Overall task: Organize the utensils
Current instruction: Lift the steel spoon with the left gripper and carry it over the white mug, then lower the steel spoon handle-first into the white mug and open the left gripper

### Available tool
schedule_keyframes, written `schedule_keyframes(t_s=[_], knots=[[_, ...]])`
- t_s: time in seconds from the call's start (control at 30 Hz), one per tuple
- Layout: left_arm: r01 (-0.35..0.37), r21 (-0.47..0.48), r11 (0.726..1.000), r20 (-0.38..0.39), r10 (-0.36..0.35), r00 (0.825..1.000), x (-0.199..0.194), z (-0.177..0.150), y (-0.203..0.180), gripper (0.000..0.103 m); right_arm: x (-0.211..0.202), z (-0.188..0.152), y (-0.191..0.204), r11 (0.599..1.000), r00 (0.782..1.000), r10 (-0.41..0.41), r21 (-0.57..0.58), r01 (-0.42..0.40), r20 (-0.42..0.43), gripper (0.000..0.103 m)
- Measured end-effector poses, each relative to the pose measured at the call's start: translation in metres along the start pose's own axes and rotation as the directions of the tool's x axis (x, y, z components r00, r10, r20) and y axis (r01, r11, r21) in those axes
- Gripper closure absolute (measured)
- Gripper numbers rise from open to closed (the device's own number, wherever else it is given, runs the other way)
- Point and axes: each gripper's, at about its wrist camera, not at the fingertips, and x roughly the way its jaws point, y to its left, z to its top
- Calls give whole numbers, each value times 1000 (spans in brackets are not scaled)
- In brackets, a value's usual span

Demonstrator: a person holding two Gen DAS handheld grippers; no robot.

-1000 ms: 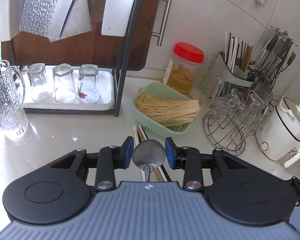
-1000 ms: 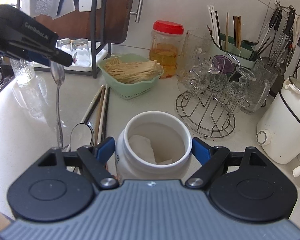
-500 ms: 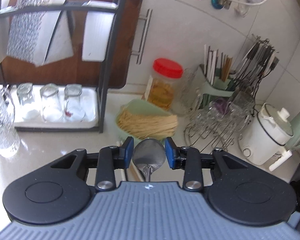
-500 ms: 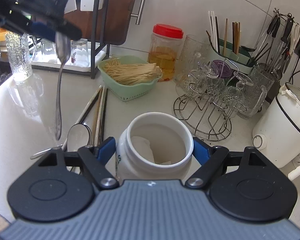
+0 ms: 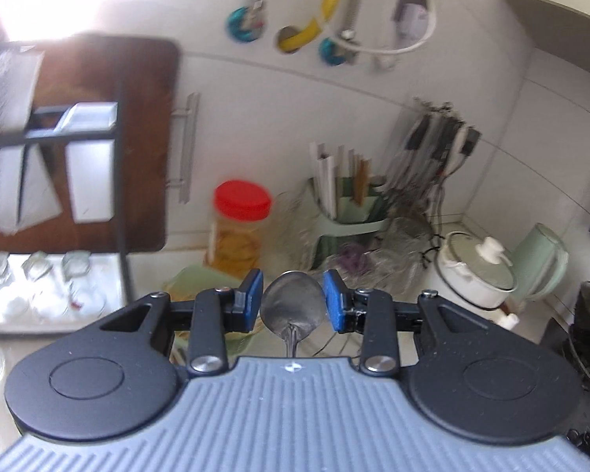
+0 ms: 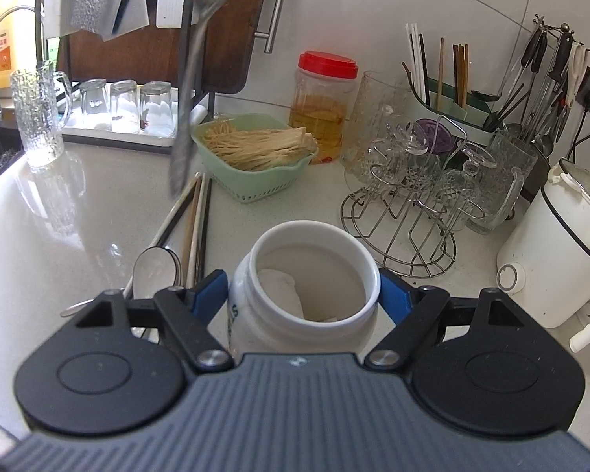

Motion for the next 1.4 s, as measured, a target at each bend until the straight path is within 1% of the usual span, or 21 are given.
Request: schedule_keyframes(t_s=[0.13, 0.3, 0.4, 0.57, 0.73, 0.8, 0.83, 0.97, 1.07, 1.13, 1.27, 1.4], knots=[[40, 34, 999, 11, -40, 999, 1, 8, -17, 64, -1, -1, -1, 1000, 1000, 4, 2, -4, 12, 19], [81, 55, 995, 4, -81, 997, 7, 10, -34, 64, -1, -3, -1, 1000, 1000, -1, 5, 0, 26, 19], [104, 69, 992, -1, -104, 995, 10, 8, -42, 64, -1, -4, -1, 1000, 1000, 8, 5, -8, 23, 15], [121, 91, 988, -25, -120, 993, 17, 1, -51, 64, -4, -5, -5, 999, 999, 21, 38, -22, 34, 15], [134, 82, 988, -52, -130, 990, 27, -11, -53, 64, -2, -8, -5, 999, 1000, 6, 51, -7, 21, 15], [143, 71, 987, -33, -141, 989, 30, -17, -51, 64, 0, -9, -6, 998, 1000, 13, 67, -14, 6, 15], [145, 73, 987, -37, -143, 989, 33, -19, -51, 64, 0, -10, -7, 997, 1000, 17, 76, -17, 6, 15], [153, 105, 983, -68, -146, 987, 44, -26, -54, 64, 2, -13, -10, 994, 1000, 26, 102, -26, 2, 15], [172, 124, 977, -89, -161, 983, 48, -34, -57, 64, 1, -13, -11, 993, 999, 29, 110, -30, 15, 15], [183, 171, 968, -94, -169, 981, 48, -41, -62, 64, 0, -14, -10, 993, 1000, 25, 113, -27, 19, 16], [210, 233, 950, -149, -178, 973, 51, -55, -73, 64, -2, -15, -8, 994, 1000, 13, 106, -16, 27, 16], [207, 242, 948, -203, -159, 966, 55, -67, -76, 64, -2, -16, -8, 993, 999, 16, 116, -19, 33, 15]])
